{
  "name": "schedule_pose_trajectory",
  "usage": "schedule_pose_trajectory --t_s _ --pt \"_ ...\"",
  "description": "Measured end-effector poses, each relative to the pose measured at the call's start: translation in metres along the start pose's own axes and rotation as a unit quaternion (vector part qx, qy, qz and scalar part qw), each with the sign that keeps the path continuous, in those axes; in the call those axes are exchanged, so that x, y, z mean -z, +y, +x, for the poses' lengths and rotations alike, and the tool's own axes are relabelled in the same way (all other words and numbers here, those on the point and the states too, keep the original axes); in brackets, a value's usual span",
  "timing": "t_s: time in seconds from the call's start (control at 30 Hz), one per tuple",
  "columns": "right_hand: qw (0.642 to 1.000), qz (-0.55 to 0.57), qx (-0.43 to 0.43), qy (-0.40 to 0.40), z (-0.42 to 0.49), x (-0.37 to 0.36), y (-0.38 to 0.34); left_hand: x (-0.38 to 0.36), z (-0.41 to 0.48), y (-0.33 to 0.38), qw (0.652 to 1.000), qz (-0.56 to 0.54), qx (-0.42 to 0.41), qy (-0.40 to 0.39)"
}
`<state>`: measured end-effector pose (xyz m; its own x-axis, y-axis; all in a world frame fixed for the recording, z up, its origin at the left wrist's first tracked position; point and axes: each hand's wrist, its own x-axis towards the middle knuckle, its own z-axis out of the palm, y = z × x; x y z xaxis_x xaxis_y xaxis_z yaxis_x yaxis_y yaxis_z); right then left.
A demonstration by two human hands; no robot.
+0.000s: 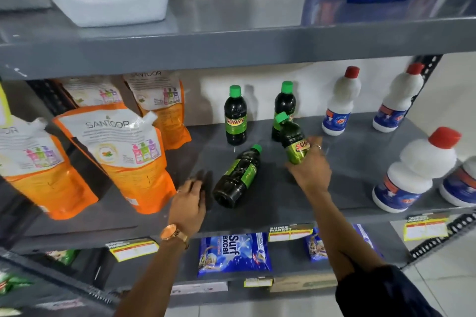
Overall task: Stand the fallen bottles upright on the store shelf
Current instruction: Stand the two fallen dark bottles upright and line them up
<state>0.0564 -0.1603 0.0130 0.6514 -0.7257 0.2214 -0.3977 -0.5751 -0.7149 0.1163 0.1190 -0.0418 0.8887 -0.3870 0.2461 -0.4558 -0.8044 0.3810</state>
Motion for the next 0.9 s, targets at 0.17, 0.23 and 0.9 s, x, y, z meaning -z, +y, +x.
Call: schedule_pose_trajectory --t_s 0.17,0.23,0.9 --pt "0.980 -0.184 0.073 -0.003 0.003 -0.020 -0.001 -0.001 0.001 -0.002 1.000 0.019 -0.004 -0.004" --pt "0.964 -0.246 0.092 -0.037 0.003 -0.029 -0.002 -0.002 0.000 -0.001 1.000 0.016 -0.006 -0.003" --pt "0.944 0.326 -0.018 0.051 -0.007 -0.020 0.015 -0.004 0.002 0.000 1.000 0.024 -0.008 0.008"
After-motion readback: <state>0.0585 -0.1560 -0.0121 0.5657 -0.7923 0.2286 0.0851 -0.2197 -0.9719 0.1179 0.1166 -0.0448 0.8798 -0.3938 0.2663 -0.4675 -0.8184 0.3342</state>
